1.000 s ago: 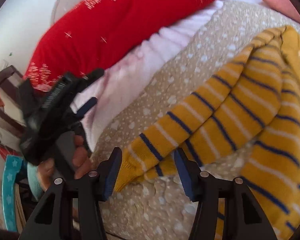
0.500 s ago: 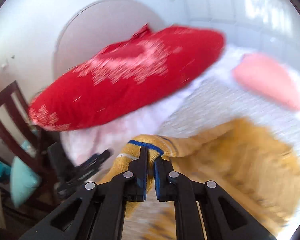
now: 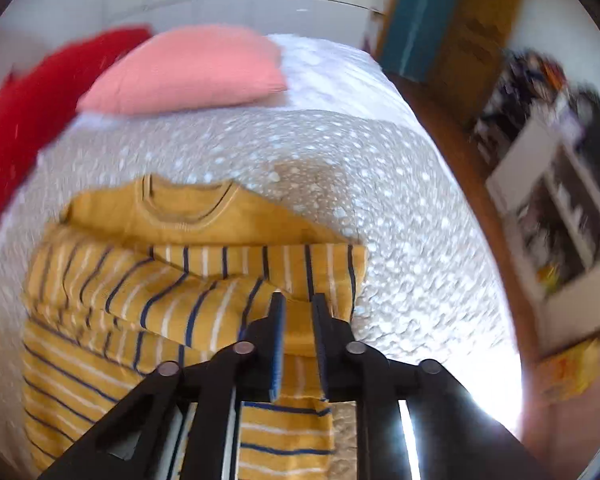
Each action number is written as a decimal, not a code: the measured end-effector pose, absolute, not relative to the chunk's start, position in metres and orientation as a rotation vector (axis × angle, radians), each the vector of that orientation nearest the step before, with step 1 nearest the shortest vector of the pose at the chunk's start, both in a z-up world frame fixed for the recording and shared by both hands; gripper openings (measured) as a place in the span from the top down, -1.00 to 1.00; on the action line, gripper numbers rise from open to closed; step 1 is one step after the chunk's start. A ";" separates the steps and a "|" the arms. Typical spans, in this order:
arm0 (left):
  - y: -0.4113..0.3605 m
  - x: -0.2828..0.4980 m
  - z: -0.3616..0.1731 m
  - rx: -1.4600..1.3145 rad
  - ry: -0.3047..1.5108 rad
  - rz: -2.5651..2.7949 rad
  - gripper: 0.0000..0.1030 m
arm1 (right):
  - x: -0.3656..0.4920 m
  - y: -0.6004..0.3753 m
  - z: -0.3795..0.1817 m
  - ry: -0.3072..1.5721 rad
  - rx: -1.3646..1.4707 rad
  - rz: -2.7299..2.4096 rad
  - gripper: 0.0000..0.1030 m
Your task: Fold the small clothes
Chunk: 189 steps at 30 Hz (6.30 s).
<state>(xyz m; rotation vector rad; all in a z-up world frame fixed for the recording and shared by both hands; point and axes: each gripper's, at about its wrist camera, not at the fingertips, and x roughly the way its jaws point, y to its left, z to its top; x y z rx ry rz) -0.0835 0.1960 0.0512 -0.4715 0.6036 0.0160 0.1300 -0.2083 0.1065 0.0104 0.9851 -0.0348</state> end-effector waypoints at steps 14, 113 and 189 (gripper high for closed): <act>0.155 -0.055 0.031 -0.401 0.730 -0.085 -0.68 | 0.174 -0.145 0.020 1.118 0.018 0.164 0.43; 0.100 -0.028 0.119 -0.451 0.879 -0.042 0.76 | -0.023 -0.244 0.075 0.830 0.664 0.577 0.81; 0.210 -0.084 0.044 -0.566 0.741 0.049 -0.27 | 0.104 -0.014 0.074 1.014 0.101 0.549 0.27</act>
